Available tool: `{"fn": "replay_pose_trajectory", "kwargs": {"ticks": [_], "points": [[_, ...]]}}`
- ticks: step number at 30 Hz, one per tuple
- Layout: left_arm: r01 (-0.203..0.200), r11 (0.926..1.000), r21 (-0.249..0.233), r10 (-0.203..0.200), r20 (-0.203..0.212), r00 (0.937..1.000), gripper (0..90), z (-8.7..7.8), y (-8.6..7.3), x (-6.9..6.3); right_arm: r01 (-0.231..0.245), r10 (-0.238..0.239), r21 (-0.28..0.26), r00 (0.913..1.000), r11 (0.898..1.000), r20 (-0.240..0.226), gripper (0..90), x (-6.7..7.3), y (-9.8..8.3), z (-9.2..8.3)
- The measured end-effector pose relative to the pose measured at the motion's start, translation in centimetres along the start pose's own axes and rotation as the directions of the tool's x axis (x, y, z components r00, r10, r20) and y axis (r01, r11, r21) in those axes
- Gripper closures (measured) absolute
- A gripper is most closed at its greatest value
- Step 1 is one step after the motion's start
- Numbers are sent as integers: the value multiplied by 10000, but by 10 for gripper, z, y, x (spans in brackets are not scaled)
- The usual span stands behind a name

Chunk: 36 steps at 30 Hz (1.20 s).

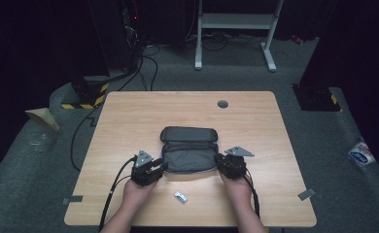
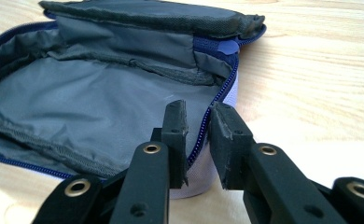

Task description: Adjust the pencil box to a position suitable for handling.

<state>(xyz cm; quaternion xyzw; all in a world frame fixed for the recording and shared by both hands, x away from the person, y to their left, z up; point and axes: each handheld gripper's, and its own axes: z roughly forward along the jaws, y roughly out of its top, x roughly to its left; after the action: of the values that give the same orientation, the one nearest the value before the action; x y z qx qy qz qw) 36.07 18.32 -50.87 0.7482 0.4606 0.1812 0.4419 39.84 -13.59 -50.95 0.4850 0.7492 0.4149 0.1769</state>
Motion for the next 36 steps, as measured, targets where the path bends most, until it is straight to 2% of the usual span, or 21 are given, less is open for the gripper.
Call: {"fn": "replay_pose_trajectory", "kwargs": {"ticks": [6, 10, 14, 16, 18, 19, 21, 23, 26, 27, 28, 30, 32, 34, 35, 36], "points": [[105, 9998, -163, -104, 64, 9999, 636, 1, -1, 4, 41, -41, 86, 9999, 10000, 95, 735, -2, 5, 5], [103, 9993, -373, -109, -159, 9998, 625, -3, -1, 5, -34, 34, 82, 10000, 10000, -30, 709, -1, 4, 2], [60, 9996, -274, -62, -96, 9999, 628, -3, -2, 4, 14, -13, 135, 10000, 9999, -73, 699, 2, 5, -1], [20, 9995, -327, -24, -122, 9999, 621, -5, -1, 4, 109, -109, 29, 9999, 9999, -48, 687, 1, 6, -2], [44, 9988, -493, -52, -160, 9999, 598, -8, 0, 4, 7, -8, -97, 10000, 10000, -43, 669, 2, 7, -6], [-113, 9980, -615, 94, -312, 9995, 581, -13, 1, 5, -41, 36, -342, 9999, 9994, -135, 633, 1, 10, -11], [-130, 9976, -679, 106, -358, 9993, 581, -17, 2, 6, -74, 68, -377, 9998, 9993, -165, 618, 1, 11, -13], [-178, 9965, -817, 145, -409, 9991, 572, -26, 1, 10, -42, 28, -654, 9998, 9978, -208, 574, 1, 14, -23], [-328, 9962, -810, 293, -434, 9986, 562, -32, -1, 13, -32, 18, -705, 9998, 9975, -193, 542, 0, 11, -30], [-720, 9963, -466, 692, -589, 9959, 559, -38, -8, 19, -12, -1, -632, 9998, 9980, -211, 505, -4, 5, -35], [-720, 9963, -466, 692, -589, 9959, 555, -38, -8, 19, -12, -1, -632, 9998, 9980, -211, 505, -4, 5, -35], [-944, 9955, 76, 947, -718, 9929, 548, -41, -16, 26, -40, 33, -465, 9999, 9989, -155, 480, -10, -3, -41], [-1096, 9931, 419, 1127, -814, 9903, 528, -43, -22, 30, -21, 25, -354, 9999, 9994, 106, 462, -14, -11, -45], [-1077, 9923, 607, 1120, -715, 9911, 521, -44, -30, 34, -48, 56, -194, 9993, 9998, 383, 436, -20, -22, -50], [-1040, 9918, 738, 1088, -653, 9919, 501, -44, -34, 35, 47, -45, -30, 9977, 10000, 679, 416, -23, -30, -53], [-1040, 9918, 738, 1088, -653, 9919, 493, -44, -34, 35, 47, -45, -30, 9977, 10000, 679, 416, -23, -30, -53]]}}
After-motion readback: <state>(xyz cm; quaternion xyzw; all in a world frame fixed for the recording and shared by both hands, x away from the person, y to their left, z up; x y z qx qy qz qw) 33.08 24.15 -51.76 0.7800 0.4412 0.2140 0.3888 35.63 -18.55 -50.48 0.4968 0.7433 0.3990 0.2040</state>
